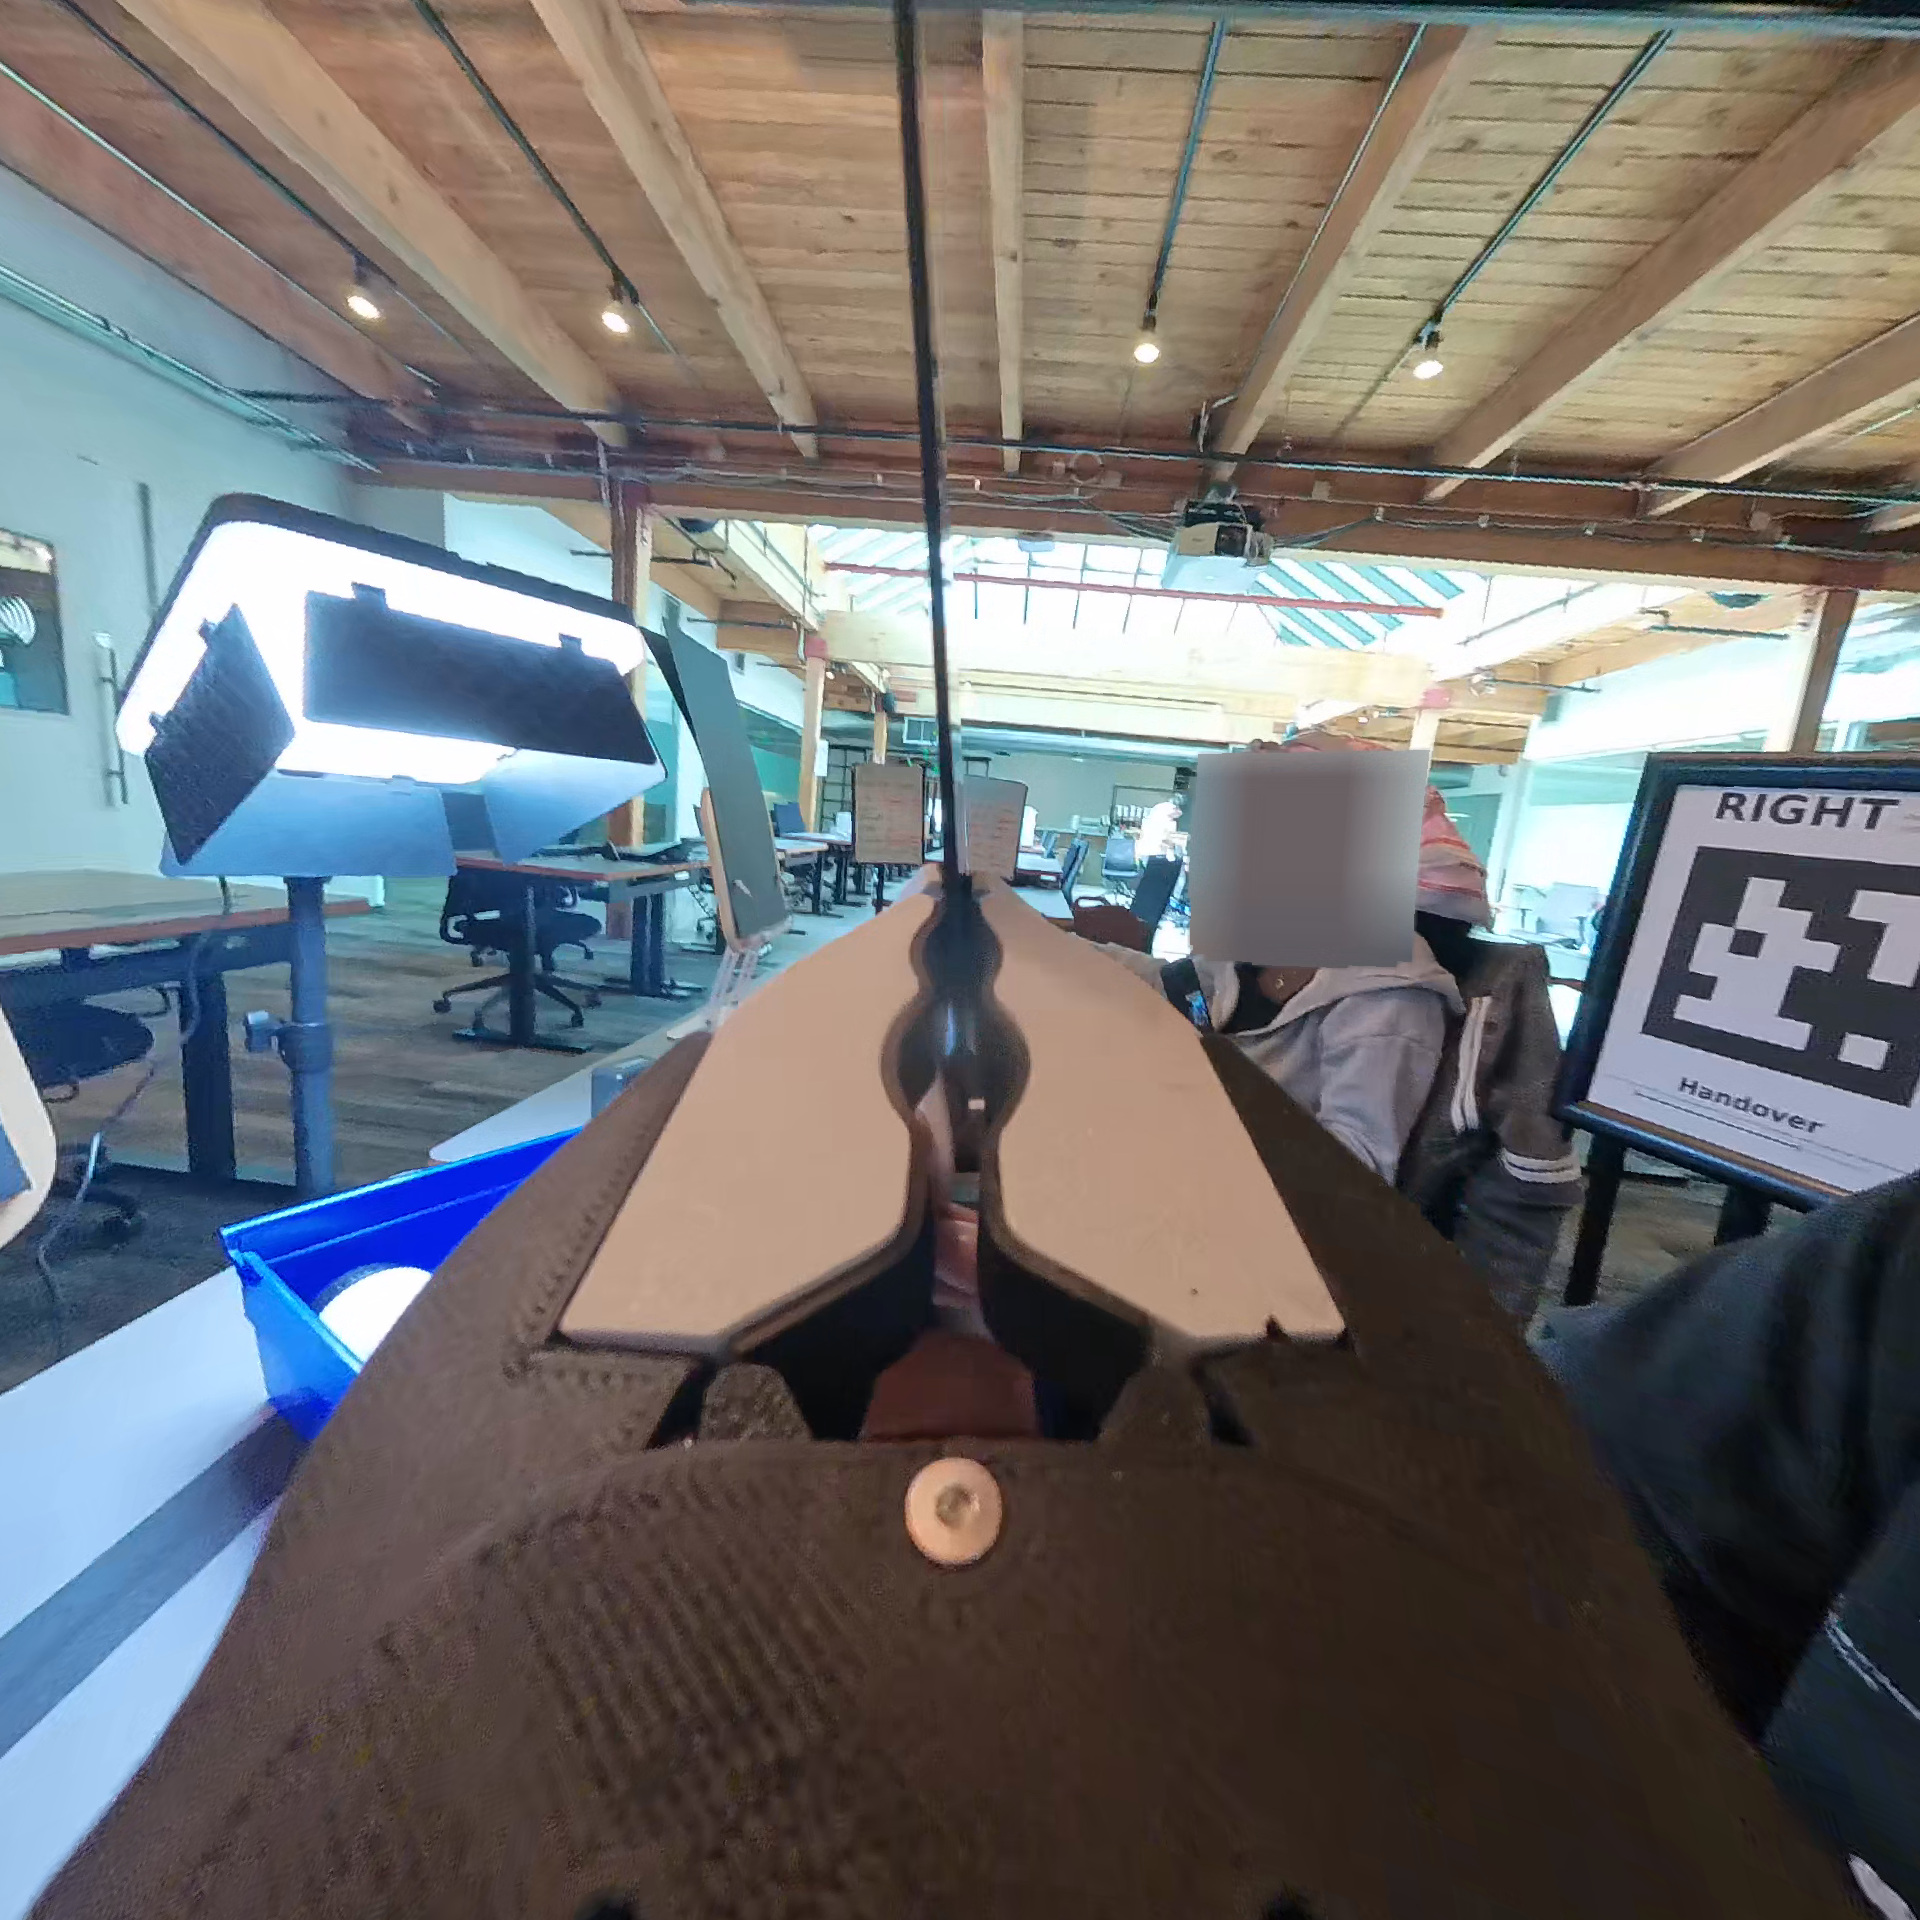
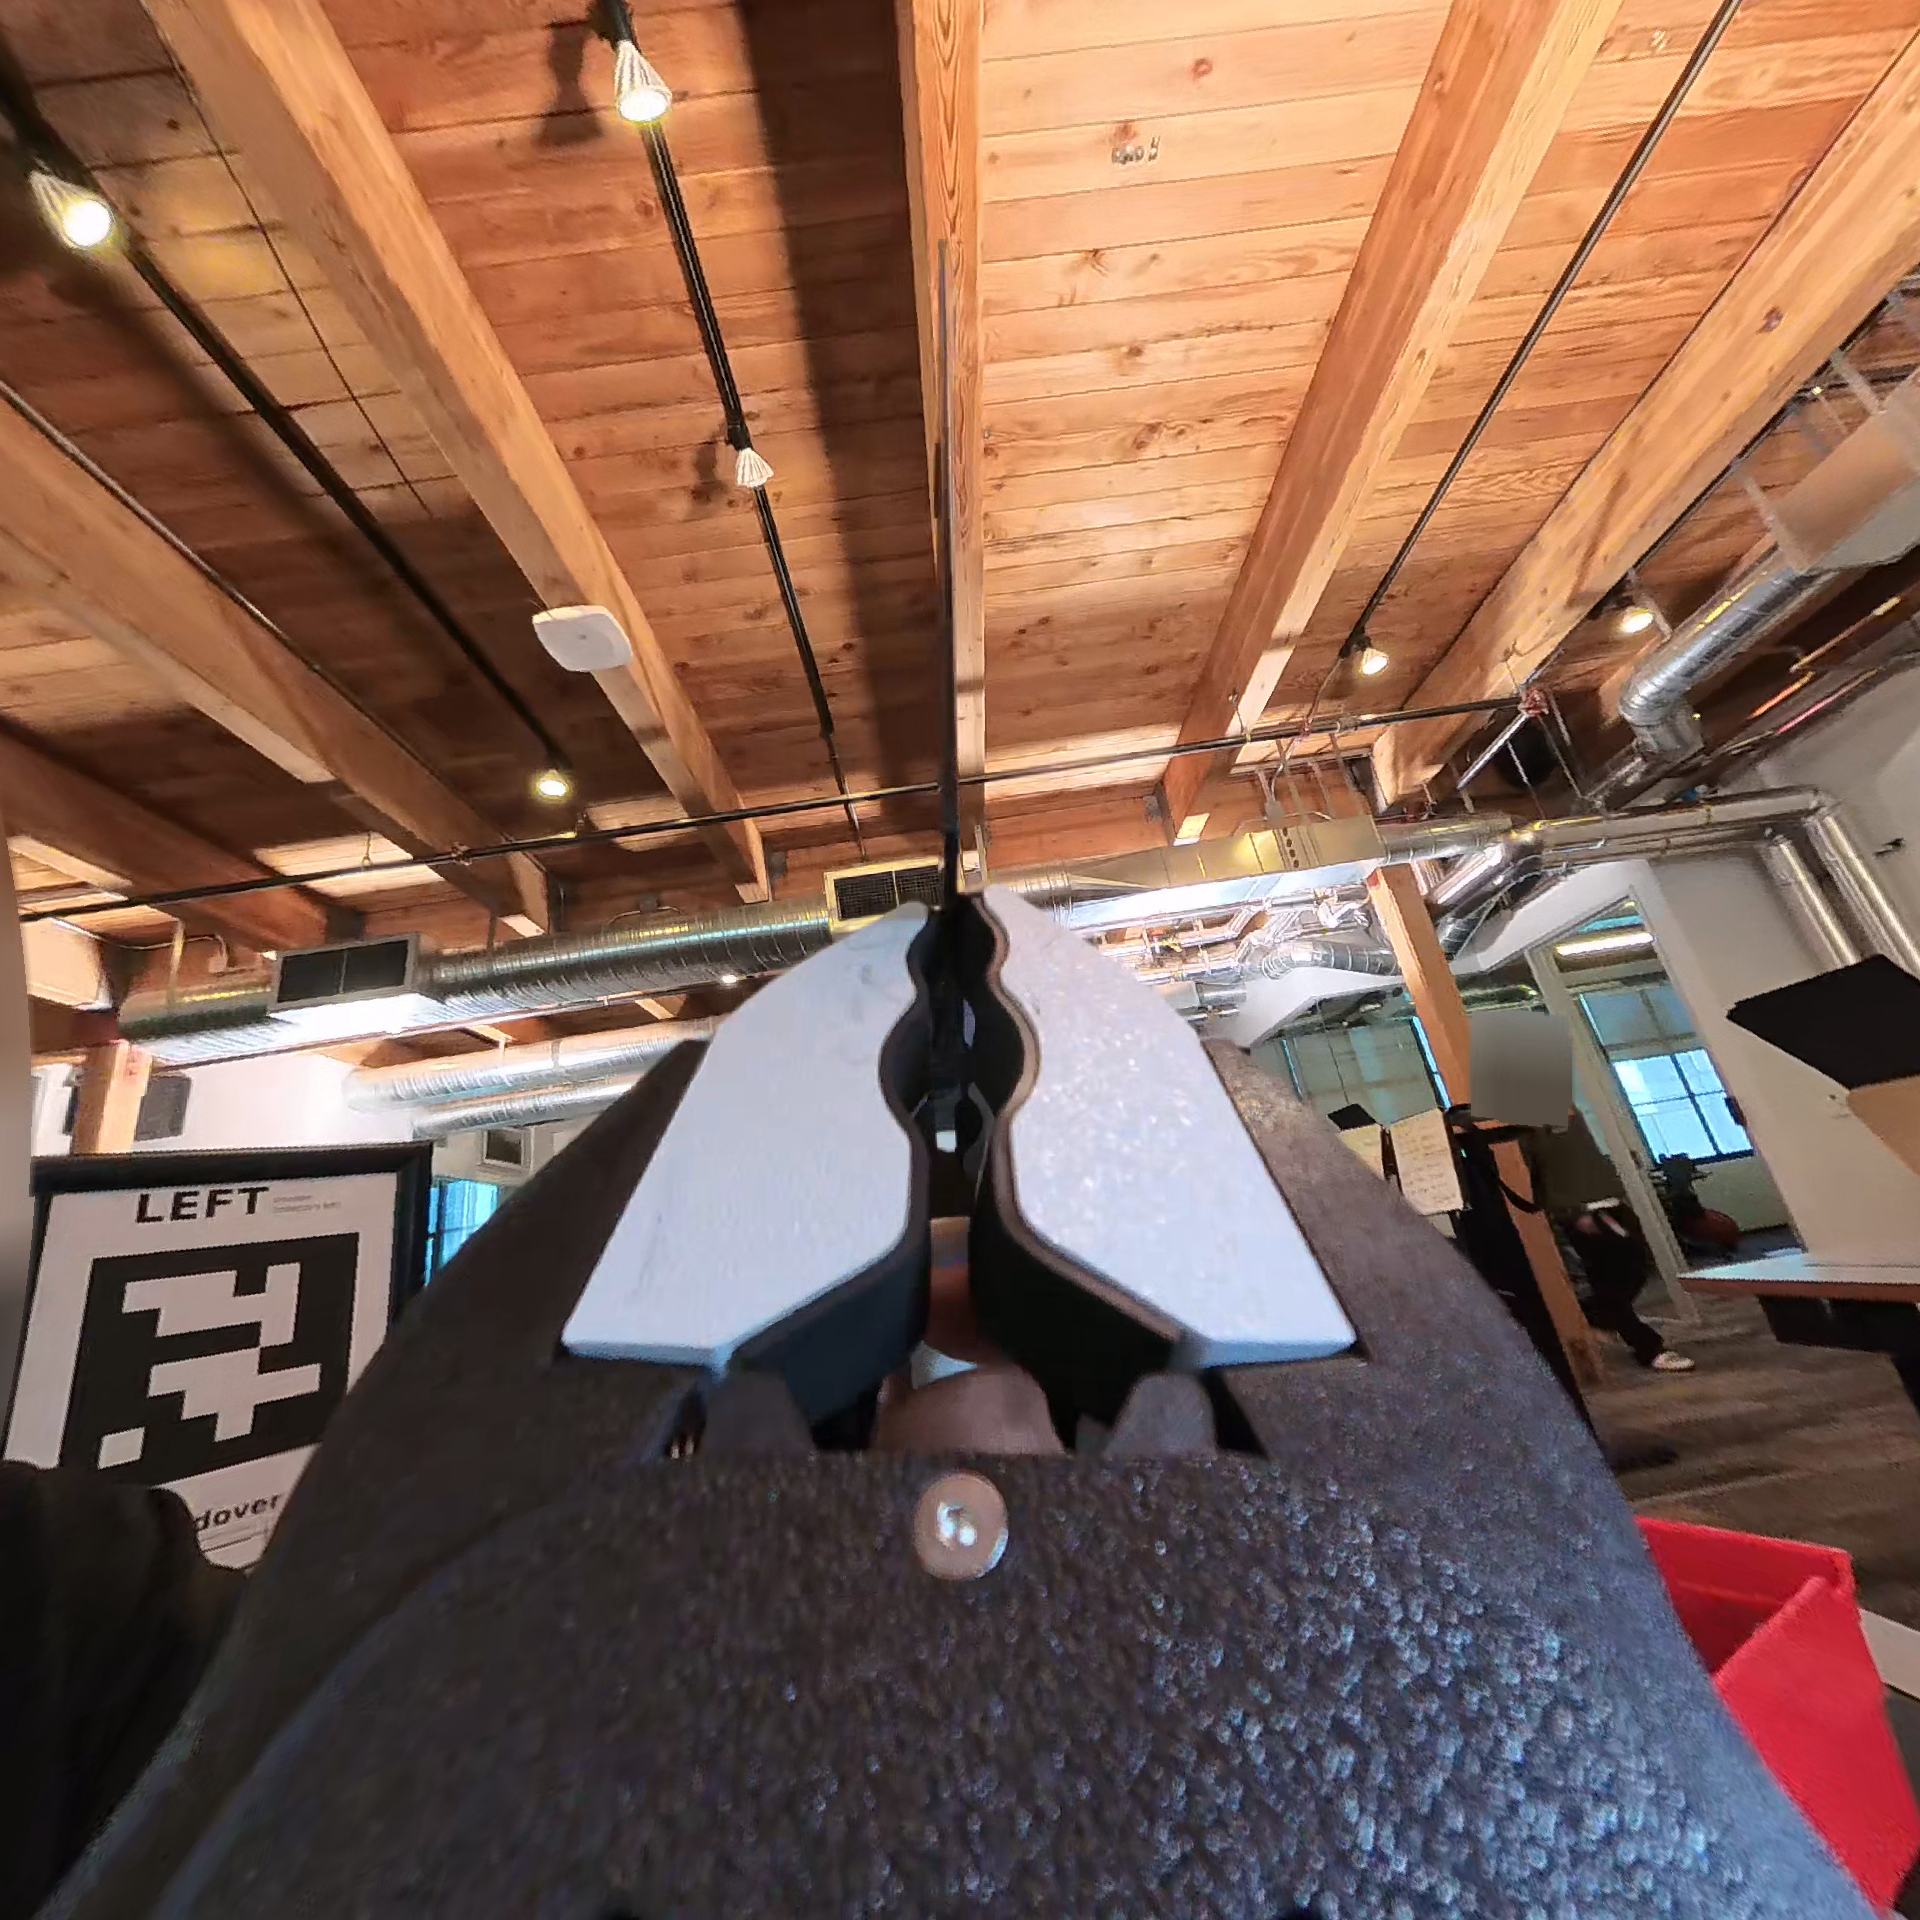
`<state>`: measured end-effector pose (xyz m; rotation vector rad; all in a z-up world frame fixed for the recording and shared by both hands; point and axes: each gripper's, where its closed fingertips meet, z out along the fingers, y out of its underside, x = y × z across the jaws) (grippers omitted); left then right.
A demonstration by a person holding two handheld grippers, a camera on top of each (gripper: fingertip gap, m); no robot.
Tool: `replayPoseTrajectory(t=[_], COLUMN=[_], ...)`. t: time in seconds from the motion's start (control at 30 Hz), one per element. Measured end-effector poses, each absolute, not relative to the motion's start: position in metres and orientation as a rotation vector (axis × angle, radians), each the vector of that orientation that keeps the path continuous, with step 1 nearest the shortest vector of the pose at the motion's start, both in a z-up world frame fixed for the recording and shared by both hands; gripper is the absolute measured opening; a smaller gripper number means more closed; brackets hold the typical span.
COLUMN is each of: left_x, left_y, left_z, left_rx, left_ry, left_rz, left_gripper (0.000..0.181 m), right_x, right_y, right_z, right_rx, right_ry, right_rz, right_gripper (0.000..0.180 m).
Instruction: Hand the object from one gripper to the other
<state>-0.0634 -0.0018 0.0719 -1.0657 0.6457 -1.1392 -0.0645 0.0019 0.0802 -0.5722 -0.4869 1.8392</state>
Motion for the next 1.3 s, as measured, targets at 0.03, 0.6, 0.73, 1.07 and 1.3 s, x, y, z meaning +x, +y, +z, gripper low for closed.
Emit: replayPoseTrajectory(t=[0.03, 0.6, 0.73, 1.07, 1.3], left_x=[-0.065, -0.07, -0.075, -0.083, -0.074], left_y=[-0.001, 0.002, 0.002, -0.003, 0.008], left_z=[0.071, 0.075, 0.074, 0.066, 0.069], left_rx=[-1.09, -1.035, -1.064, -1.162, -1.083], left_ry=[0.657, 0.587, 0.608, 0.72, 0.602], left_rz=[-1.152, -1.181, -1.184, -1.218, -1.186], left_gripper=[0.001, 0.012, 0.002, 0.002, 0.015], right_x=[-0.067, -0.063, -0.069, -0.067, -0.071], right_y=[0.002, 0.008, 0.007, 0.004, 0.008], right_z=[0.079, 0.08, 0.078, 0.078, 0.077], right_rx=[-0.592, -0.613, -0.648, -0.736, -0.716], right_ry=[-0.505, -0.51, -0.546, -0.803, -0.686], right_rz=[1.829, 1.785, 1.779, 1.643, 1.7], right_gripper=[0.002, 0.002, 0.002, 0.002, 0.002])
